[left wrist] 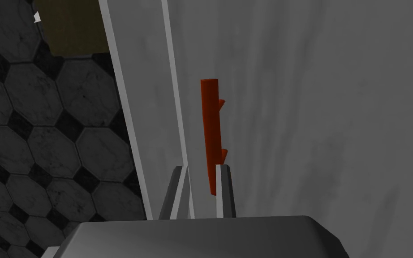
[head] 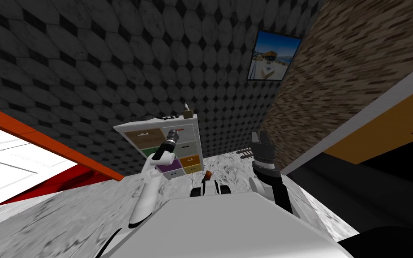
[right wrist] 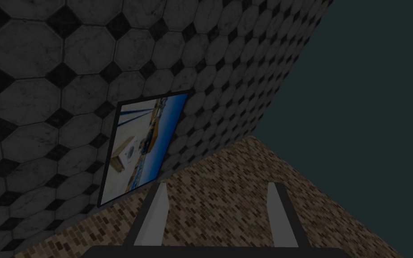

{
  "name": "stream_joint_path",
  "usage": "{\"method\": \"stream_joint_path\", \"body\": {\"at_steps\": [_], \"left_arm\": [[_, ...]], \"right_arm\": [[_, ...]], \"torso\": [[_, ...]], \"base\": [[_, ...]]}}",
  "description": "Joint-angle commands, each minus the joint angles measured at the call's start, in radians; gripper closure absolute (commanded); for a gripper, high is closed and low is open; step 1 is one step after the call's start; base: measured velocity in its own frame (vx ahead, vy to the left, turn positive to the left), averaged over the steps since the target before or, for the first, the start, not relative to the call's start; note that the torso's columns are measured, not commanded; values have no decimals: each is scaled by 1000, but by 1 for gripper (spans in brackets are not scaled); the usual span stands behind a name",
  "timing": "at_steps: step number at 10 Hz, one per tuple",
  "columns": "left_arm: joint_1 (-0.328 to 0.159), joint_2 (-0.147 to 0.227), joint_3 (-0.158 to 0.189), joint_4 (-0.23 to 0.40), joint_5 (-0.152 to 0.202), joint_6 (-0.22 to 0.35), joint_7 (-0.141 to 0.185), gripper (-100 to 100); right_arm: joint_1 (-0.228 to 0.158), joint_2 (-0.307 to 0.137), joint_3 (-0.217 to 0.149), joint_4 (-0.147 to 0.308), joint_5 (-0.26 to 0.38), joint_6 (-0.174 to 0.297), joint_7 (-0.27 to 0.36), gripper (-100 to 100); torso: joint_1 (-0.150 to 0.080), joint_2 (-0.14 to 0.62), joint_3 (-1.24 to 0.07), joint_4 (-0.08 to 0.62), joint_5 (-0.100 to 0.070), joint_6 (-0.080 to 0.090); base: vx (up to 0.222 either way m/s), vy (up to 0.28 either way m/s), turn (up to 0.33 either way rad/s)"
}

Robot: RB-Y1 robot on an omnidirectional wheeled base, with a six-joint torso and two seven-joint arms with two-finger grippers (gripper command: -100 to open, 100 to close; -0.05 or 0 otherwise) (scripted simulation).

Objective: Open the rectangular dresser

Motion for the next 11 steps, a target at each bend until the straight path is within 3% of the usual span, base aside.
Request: {"method": "stream_joint_path", "body": {"at_steps": [1,2,6,7,11], "left_arm": [[-3,-3,27,-14,-11,41,4,-100],[-7,-3,20,-7,-9,30,3,-100],[-89,-95,72,47,-137,51,-11,-100],[-89,-95,72,47,-143,51,-11,-100],[-171,-186,122,101,-267,68,-24,-100]], "right_arm": [[0,0,0,0,0,0,0,0],[0,0,0,0,0,0,0,0],[0,-1,0,0,0,0,0,0],[0,-1,0,0,0,0,0,0],[0,0,0,0,0,0,0,0]], "torso": [[2,3,2,1,1,0],[5,5,3,1,1,0],[9,6,4,2,3,0],[5,4,3,1,2,0],[5,5,3,1,1,0]], "base": [[22,-178,84],[8,-78,21],[-63,90,-252],[-53,78,-69],[-72,73,-237]]}}
